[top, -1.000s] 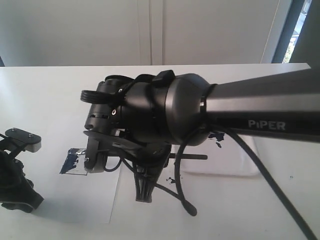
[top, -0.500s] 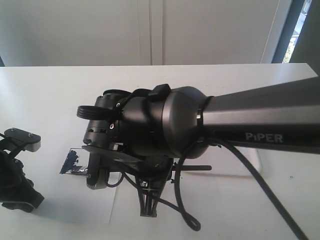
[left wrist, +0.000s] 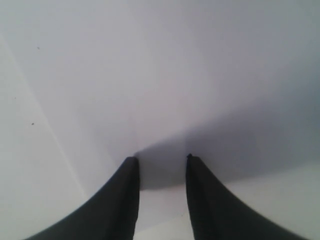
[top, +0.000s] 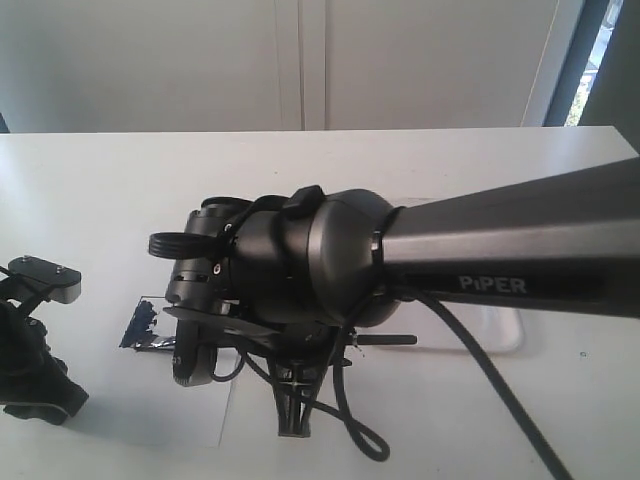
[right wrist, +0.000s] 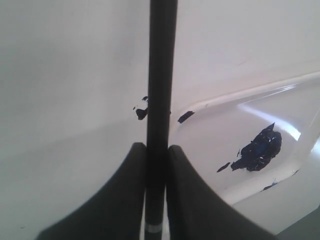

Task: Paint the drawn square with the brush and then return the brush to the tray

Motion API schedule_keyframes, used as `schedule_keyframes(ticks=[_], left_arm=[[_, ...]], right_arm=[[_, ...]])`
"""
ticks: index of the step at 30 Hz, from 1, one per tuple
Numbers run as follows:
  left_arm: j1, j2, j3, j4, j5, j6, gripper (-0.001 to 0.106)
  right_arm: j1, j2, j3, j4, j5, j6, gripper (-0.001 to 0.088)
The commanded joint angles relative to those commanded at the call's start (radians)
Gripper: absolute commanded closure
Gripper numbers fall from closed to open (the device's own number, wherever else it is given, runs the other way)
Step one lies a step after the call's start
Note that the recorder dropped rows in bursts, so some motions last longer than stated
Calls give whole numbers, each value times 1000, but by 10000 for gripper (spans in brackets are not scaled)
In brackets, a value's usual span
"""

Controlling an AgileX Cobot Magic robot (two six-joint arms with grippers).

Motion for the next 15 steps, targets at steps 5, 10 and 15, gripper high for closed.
schedule_keyframes(ticks=[5,10,15], left_arm=[[0,0,0,0,0,0,667],[0,0,0,0,0,0,667],[0,0,0,0,0,-12,667]], right_arm=[[0,2,-11,-36,-17,4,868],[0,2,-13,-46,-4,4,868],[0,2,-13,-50,51,9,868]])
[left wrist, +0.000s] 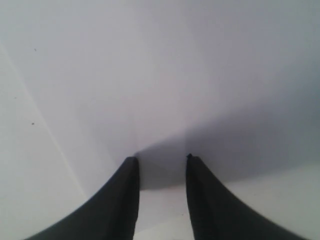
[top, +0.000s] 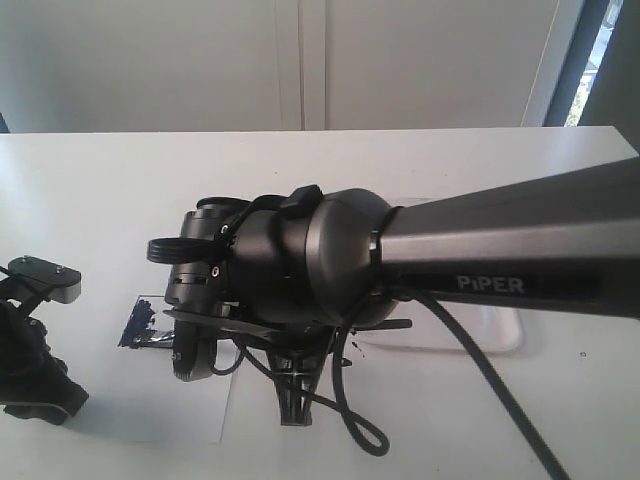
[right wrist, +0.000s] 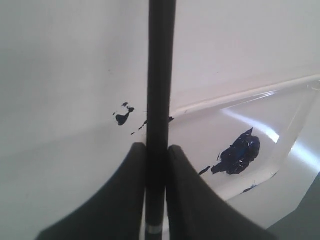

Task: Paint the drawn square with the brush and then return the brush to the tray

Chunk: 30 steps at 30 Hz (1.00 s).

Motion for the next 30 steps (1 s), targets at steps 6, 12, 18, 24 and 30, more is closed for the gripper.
schedule_keyframes(ticks=[6,12,18,24,30], left_arm=[[0,0,0,0,-2,-3,667],[0,0,0,0,-4,-3,667],[0,0,0,0,-4,-3,667],[0,0,0,0,-4,-3,667],[0,0,0,0,-4,-3,667]], right_arm=[[0,0,0,-4,44,11,868],[0,0,0,-4,66,11,868],[0,-6,0,0,80,11,868],[0,-6,0,9,90,11,868],[0,-18,0,13,90,9,868]])
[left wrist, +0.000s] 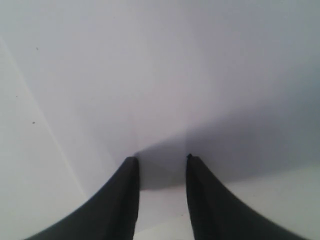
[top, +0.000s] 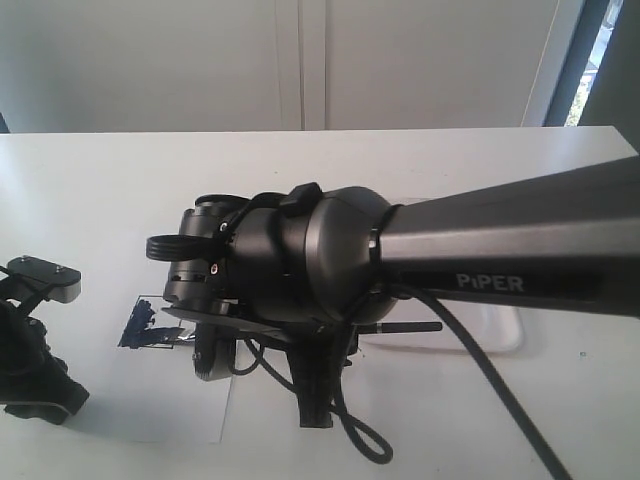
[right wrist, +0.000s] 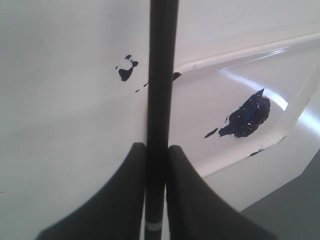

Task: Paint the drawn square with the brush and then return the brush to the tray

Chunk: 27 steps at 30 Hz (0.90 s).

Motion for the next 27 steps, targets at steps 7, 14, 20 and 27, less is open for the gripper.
schedule_keyframes(ticks=[7,14,20,27], left_arm=[[0,-42,-52,-10,61,-2,667],[-5,-110,-77,-53,101,1,667],[-48,-110,-77,-53,77,1,667],[-128,-54,-77,-81,17,-3,667]], right_arm=[[0,-10,0,2,0,-16,868],[0,-10,0,2,-2,-16,868],[0,-10,0,0,-8,-16,868],[0,-10,0,0,-12,-16,868]])
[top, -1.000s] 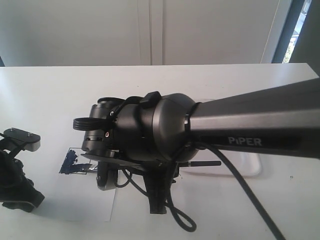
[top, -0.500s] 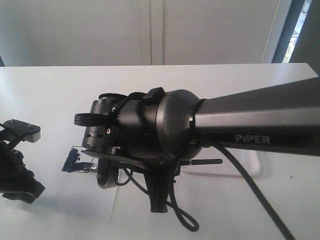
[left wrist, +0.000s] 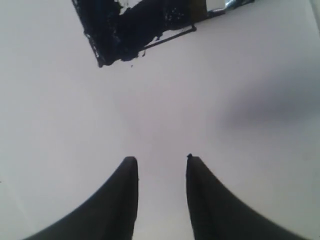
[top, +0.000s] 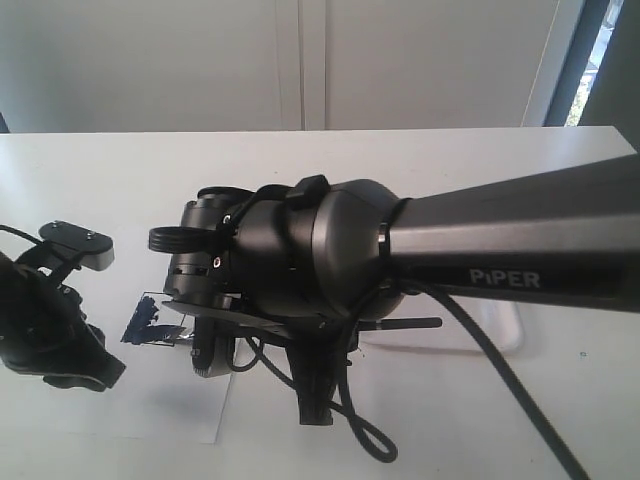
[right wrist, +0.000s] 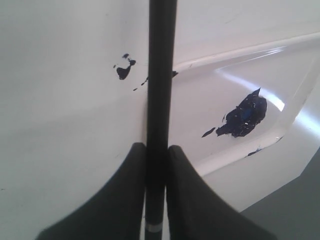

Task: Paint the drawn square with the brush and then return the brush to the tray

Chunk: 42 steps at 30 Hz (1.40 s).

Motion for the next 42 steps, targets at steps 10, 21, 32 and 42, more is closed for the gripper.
schedule_keyframes(ticks=[10,21,32,42], left_arm=[[0,45,11,270,0,-101,706],[0,72,11,266,-6,-101,706],[-34,104,11,266,-28,-105,706],[-34,107,11,266,-25,-105,706]], right_arm=[[0,0,0,0,-8,0,868],[0,0,0,-17,-11,0,868],[0,0,0,-32,-12,0,868],[-2,2,0,-88,-30,3,868]])
